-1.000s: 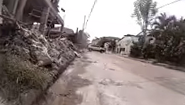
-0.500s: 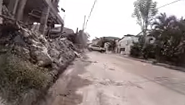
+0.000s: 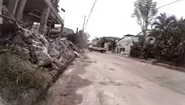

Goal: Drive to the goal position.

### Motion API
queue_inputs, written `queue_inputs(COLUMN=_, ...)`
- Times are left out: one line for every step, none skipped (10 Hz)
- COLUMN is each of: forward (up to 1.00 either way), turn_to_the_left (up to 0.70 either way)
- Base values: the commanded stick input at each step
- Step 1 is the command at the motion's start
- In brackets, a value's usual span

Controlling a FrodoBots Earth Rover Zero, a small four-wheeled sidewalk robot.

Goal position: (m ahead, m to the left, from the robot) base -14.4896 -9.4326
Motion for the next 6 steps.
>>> queue_inputs(forward=0.04, turn_to_the_left=0.00)
queue_inputs(forward=0.04, turn_to_the_left=0.00)
queue_inputs(forward=0.04, turn_to_the_left=0.00)
queue_inputs(forward=0.04, turn_to_the_left=0.00)
queue_inputs(forward=0.04, turn_to_the_left=0.00)
queue_inputs(forward=0.04, turn_to_the_left=0.00)
